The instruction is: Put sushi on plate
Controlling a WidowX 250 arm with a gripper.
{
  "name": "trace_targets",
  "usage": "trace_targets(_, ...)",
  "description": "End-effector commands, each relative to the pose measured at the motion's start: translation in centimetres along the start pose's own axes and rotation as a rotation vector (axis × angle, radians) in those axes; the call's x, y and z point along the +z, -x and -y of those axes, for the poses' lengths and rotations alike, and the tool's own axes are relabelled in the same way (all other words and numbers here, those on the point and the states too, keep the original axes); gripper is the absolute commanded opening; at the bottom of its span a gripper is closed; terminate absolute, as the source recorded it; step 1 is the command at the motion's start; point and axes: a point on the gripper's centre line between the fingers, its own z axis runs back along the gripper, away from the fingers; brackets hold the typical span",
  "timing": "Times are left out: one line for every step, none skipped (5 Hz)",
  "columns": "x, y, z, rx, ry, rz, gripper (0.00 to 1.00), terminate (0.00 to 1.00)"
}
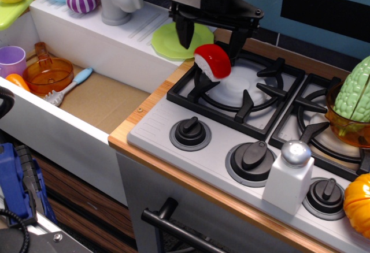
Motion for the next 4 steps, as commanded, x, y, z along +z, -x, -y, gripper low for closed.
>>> trace_targets(0.3,-3.3,0.4,0.025,0.045,0.038,1.00,0.00)
trace_targets(-0.6,-3.6,0.7,0.047,0.057,0.042,1.00,0.00)
trace_targets(-1.7,-3.6,0.5,0.049,0.079,0.050,1.00,0.00)
trace_targets(-2.0,-3.7,0.8,0.051,0.091,0.040,1.00,0.00)
